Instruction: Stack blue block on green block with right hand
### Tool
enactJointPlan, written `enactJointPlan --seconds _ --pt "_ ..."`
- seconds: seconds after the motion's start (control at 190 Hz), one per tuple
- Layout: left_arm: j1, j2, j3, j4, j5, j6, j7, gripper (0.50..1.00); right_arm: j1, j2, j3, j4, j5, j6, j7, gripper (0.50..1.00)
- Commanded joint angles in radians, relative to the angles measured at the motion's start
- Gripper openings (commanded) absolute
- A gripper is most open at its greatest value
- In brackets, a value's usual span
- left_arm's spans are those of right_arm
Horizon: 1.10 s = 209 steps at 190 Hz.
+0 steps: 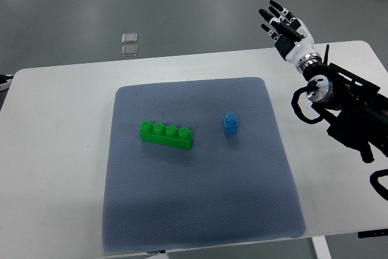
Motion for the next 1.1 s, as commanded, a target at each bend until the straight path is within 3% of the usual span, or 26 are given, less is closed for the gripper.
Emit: enactJointPlan --seconds 0.0,1.095 --pt "0.0 0.0 -0.001 0.001 0.0 0.0 0.0 1.0 0.0 0.0 0.001 0.0 0.0 0.0 0.0 0.917" --pt "0.001 0.0 0.0 0.001 0.0 0.006 -0.003 1.0 0.0 0.003 0.0 0.0 -0.003 -0.003 0.001 0.915"
